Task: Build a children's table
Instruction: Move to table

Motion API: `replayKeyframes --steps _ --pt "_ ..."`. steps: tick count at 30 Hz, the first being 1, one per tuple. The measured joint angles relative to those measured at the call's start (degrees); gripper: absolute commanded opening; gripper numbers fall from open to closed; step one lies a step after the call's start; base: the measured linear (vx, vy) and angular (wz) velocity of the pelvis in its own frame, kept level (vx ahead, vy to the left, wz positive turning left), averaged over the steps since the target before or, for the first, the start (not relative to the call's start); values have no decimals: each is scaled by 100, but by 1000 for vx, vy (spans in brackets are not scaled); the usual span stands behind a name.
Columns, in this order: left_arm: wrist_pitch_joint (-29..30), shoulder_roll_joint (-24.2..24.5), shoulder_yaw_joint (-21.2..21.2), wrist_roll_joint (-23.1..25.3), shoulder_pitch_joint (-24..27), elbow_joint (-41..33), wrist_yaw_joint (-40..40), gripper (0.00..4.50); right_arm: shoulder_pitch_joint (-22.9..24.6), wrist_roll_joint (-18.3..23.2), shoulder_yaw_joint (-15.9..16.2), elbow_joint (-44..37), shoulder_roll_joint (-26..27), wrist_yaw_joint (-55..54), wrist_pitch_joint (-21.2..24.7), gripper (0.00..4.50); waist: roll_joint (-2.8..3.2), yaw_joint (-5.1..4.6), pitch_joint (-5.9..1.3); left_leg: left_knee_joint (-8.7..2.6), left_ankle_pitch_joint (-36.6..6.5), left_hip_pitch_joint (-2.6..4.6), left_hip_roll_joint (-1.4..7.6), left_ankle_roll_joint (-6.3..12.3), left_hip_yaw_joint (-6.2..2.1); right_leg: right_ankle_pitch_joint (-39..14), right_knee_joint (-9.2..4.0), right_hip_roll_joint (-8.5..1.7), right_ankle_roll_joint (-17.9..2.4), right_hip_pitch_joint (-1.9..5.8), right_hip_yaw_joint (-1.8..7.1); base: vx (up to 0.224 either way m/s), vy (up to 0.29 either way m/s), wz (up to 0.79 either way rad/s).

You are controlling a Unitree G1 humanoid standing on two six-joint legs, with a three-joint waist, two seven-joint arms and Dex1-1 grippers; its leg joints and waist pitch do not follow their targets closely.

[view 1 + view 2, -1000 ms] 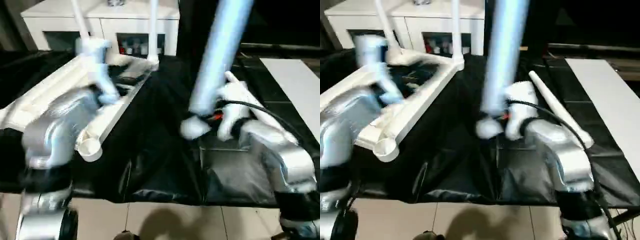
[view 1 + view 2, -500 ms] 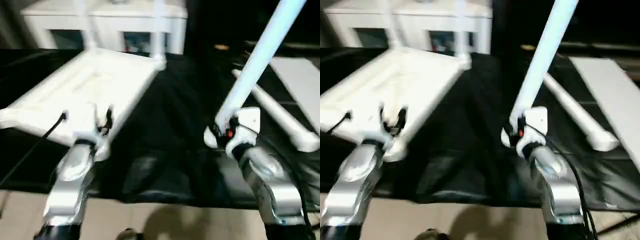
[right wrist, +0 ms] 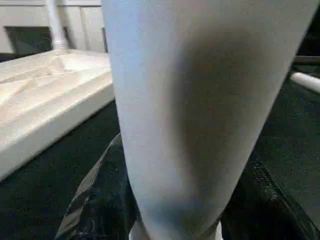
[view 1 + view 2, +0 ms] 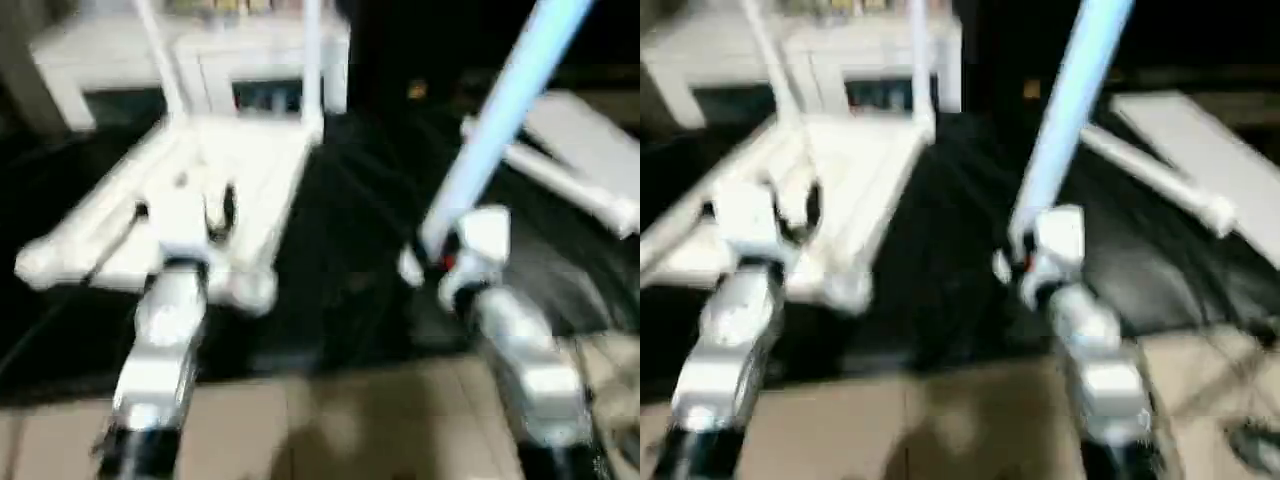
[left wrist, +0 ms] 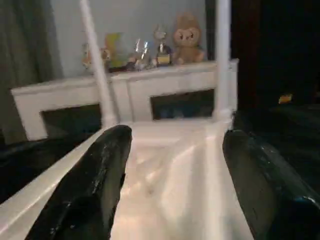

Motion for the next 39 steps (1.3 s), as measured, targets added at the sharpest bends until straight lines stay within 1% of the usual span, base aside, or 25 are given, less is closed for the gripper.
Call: replayKeyframes --steps 2,3,4,6,7,8,9,10,11,12,13,16,21,23,24,26,29,30,32,33,35,36,37,38,39 --pt "-30 9 83 141 -1 36 174 335 -23 1 73 -21 33 7 -65 187 -55 -29 -25 -154 79 49 -131 131 79 -15 82 331 -63 180 -59 -75 246 -4" --pt "-122 10 124 142 -4 30 185 335 -75 -4 66 -34 14 5 -91 187 -120 -8 -59 -214 118 25 -294 197 131 35 -24 494 37 300 -5 -66 211 -4" --pt "-138 -7 112 146 -11 29 185 335 -103 -10 35 -37 -37 4 -126 187 -99 36 -58 -232 128 -5 -355 214 132 41 -63 535 111 322 78 -69 183 0" --pt "-68 4 12 211 -36 24 185 335 -86 -29 -20 24 -41 6 -133 187 13 84 -50 -251 142 -67 -384 191 163 165 -179 520 111 331 116 -82 170 2" --pt "-31 26 18 261 -36 26 204 335 -70 -41 1 48 -8 12 -133 187 30 80 -45 -250 157 -75 -383 194 115 175 -165 554 76 317 128 -68 108 2" --pt "-37 39 25 305 -39 26 236 335 -60 -49 26 47 13 13 -134 187 24 95 -46 -251 164 -96 -378 198 86 156 -105 567 36 313 160 -51 20 12" --pt "-47 28 46 317 -37 26 257 335 -69 -55 50 47 24 12 -134 187 10 127 -54 -255 172 -129 -349 197 53 121 115 590 94 248 230 -51 20 12" --pt "-47 13 63 320 -32 26 282 335 -75 -58 60 45 43 12 -134 187 21 149 -52 -263 227 -148 -299 228 19 105 206 646 122 240 294 -50 -39 12" --pt "-49 9 79 337 -33 25 309 335 -78 -61 67 46 53 9 -135 187 10 197 -66 -281 284 -180 -273 226 19 92 183 631 143 243 311 -51 -95 3" --pt "-53 10 111 365 -31 14 330 335 -111 -72 84 49 51 -2 -140 187 -69 272 -101 -286 311 -246 -280 187 36 26 -34 590 233 271 401 -51 -95 3" --pt "-49 -2 129 367 -16 21 340 335 -149 -76 97 49 37 -6 -150 187 -123 317 -121 -290 323 -295 -275 164 27 7 -61 585 363 254 411 -48 -144 -10" --pt "19 -109 -1 137 -5 -45 96 335 -142 -196 53 104 -73 -60 -169 187 -143 546 -126 -454 341 -319 -252 167 93 85 -60 572 309 116 411 -47 -138 -9" --pt "64 -93 -1 -7 -9 -162 -66 335 -143 -186 3 184 -31 17 -172 187 -123 628 -124 -509 586 -353 -72 62 168 151 -120 637 194 85 310 -11 -26 -5" --pt "66 -102 -5 -9 -42 -162 -70 335 -142 -169 13 187 -42 24 -176 187 -90 581 -109 -515 585 -409 -160 66 -20 155 -190 520 192 150 64 -1 9 20" --pt "68 -101 -3 -10 -41 -162 -77 335 -143 -172 19 189 -79 28 -176 187 -71 575 -91 -527 582 -411 -188 70 -106 154 -260 482 197 232 -67 -3 18 41" --pt "73 -92 10 -10 -33 -163 -83 335 -146 -174 37 189 -95 47 -180 187 -42 584 -52 -527 563 -397 -183 91 -150 106 -350 426 265 409 -258 12 2 50" --pt "81 -31 10 -22 -30 -170 -139 335 -152 -163 105 199 -32 146 -191 187 -1 573 -15 -426 392 -354 -116 138 -117 42 -491 412 337 659 -401 32 18 50" --pt "93 46 39 -23 2 -183 -166 335 -181 -129 122 210 47 166 -191 187 14 568 19 -413 383 -276 -53 122 -36 -34 -505 473 336 706 -307 24 39 41" --pt "128 133 145 -24 15 -180 -207 335 -215 -31 187 212 221 206 -191 187 12 567 26 -411 382 -176 -119 125 -18 -206 -348 575 149 701 -11 97 54 5" --pt "129 161 170 -28 15 -179 -225 335 -222 2 198 212 245 213 -191 187 -21 544 22 -411 357 -102 -218 172 -26 -213 -170 587 133 630 153 136 58 -4" --pt "128 177 173 -29 12 -179 -261 335 -224 -1 190 214 164 209 -191 187 -43 499 9 -411 331 13 -303 214 -29 -172 8 622 197 446 294 118 14 -11" --pt "127 176 163 -33 -1 -179 -284 335 -222 -4 165 215 126 205 -191 187 -100 413 -4 -414 299 62 -389 211 -17 -103 -111 589 219 343 350 108 -9 -11" --pt "128 131 131 -35 -11 -176 -308 335 -203 -9 134 220 85 198 -192 187 -126 373 1 -415 277 100 -417 198 2 32 -100 579 315 332 424 114 -57 11" --pt "126 82 46 -37 -22 -174 -345 335 -161 -15 71 226 44 191 -191 187 -151 389 -7 -431 239 101 -376 232 91 -11 -130 577 257 412 459 145 -80 11" --pt "125 -1 -96 -41 -69 -173 -396 335 -151 -34 -9 238 -33 177 -190 187 -126 425 -14 -247 52 60 -344 539 73 -16 -194 591 248 447 464 145 -80 11"
